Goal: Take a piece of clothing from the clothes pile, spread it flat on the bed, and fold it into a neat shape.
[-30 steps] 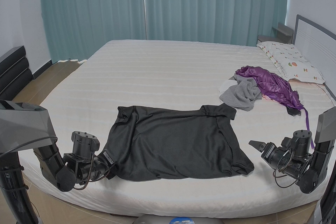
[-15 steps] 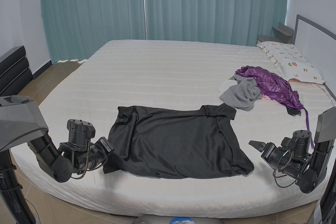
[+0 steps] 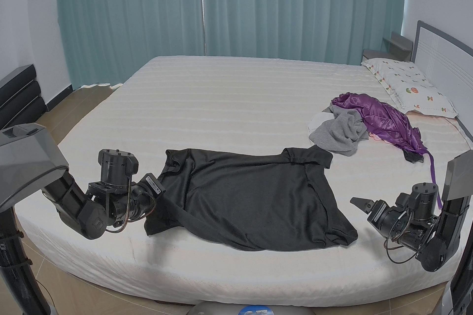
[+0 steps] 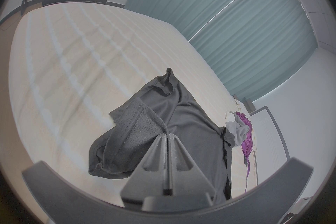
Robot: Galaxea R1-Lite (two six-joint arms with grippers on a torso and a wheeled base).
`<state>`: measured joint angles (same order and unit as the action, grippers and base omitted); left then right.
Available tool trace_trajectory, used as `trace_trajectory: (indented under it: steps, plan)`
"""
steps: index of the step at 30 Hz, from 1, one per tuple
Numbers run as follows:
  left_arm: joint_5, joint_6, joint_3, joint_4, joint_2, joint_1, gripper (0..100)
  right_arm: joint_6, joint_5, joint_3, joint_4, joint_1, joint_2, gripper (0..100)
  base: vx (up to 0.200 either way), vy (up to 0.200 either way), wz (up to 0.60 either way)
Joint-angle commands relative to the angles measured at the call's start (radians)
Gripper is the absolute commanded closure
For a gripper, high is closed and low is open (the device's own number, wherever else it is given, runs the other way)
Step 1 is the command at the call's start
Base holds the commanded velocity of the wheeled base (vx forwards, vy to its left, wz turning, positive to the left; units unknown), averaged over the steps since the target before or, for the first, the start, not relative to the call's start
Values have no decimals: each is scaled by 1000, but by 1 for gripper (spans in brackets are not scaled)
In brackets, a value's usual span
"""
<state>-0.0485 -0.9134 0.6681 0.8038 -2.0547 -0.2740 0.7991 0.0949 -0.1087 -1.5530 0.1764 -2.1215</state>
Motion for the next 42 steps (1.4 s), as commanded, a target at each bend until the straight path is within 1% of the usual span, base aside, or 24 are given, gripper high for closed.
trace_trajectory:
  steps: [1, 7, 16, 23, 24, 32, 33, 37, 42]
  plan:
    - [-1, -1, 51, 0, -35, 7, 100, 0, 0, 0, -9, 0, -2, 0, 0, 0, 0]
    - [-1, -1, 125, -3, -87, 16, 100, 0, 0, 0, -10, 0, 0, 0, 0, 0, 0]
    - [2, 1, 242, -58, -151, 47, 100, 0, 2, 0, -9, 0, -3, 0, 0, 0, 0]
    - [4, 1, 286, -63, -200, 56, 100, 2, 2, 0, -9, 0, -5, 0, 0, 0, 0]
    - [4, -1, 318, -61, -236, 61, 100, 3, 2, 0, -9, 0, -6, 0, 0, 0, 0]
    - [6, -4, 386, -61, -294, 67, 100, 28, 3, -3, -9, 2, -14, 0, 0, 0, 0]
    - [6, -2, 395, -61, -302, 67, 0, 28, 3, -3, -9, 2, -20, 0, 0, 0, 0]
    - [19, -4, 395, -61, -292, 72, 0, 29, 3, -3, -9, 0, -25, 0, 0, 0, 0]
    - [72, -7, 366, -64, -209, 122, 0, 29, 3, -5, -9, 0, -28, 0, 0, 0, 0]
